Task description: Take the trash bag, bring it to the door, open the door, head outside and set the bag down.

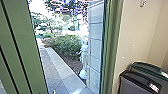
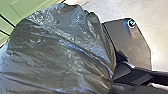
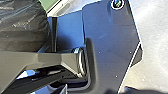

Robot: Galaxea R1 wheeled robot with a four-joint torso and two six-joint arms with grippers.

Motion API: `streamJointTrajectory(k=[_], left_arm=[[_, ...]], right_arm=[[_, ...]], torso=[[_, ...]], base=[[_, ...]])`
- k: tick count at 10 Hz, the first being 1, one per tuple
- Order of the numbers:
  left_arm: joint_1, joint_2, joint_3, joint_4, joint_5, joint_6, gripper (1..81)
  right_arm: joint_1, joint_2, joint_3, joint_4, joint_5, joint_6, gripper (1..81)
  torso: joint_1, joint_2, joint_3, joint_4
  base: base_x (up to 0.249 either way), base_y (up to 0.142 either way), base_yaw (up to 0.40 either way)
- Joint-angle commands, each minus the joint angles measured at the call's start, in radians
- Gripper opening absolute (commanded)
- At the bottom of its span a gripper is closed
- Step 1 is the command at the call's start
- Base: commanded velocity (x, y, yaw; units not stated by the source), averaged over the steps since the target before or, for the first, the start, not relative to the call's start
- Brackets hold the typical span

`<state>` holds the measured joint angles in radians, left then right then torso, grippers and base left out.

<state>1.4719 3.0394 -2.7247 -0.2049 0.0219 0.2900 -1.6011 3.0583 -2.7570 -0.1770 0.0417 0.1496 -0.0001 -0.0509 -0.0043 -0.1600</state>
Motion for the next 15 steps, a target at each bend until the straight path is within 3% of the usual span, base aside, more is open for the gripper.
streamJointTrajectory(k=[1, 9, 11, 15], left_arm=[[-0.066, -0.005, 0.000, 0.009, 0.052, 0.005, 1.0], [-0.064, -0.006, 0.000, 0.012, 0.052, 0.006, 1.0], [-0.058, -0.008, 0.002, 0.028, 0.049, 0.006, 1.0], [-0.035, -0.031, 0.028, 0.032, -0.016, 0.006, 1.0]], right_arm=[[0.049, 0.004, 0.004, -0.004, -0.048, -0.002, 81.1], [0.049, 0.004, 0.002, -0.004, -0.048, -0.001, 81.1], [0.049, 0.004, 0.005, -0.004, -0.048, -0.001, 81.1], [0.037, -0.011, 0.033, -0.004, -0.034, -0.007, 81.1]], torso=[[0.000, 0.000, 0.000, 0.000], [0.000, 0.000, 0.000, 0.000], [0.000, 0.000, 0.000, 0.000], [0.000, 0.000, 0.000, 0.000]], base=[[0.000, 0.000, 0.000], [0.000, 0.000, 0.119], [0.000, 0.000, 0.177], [0.000, 0.000, 0.193]])
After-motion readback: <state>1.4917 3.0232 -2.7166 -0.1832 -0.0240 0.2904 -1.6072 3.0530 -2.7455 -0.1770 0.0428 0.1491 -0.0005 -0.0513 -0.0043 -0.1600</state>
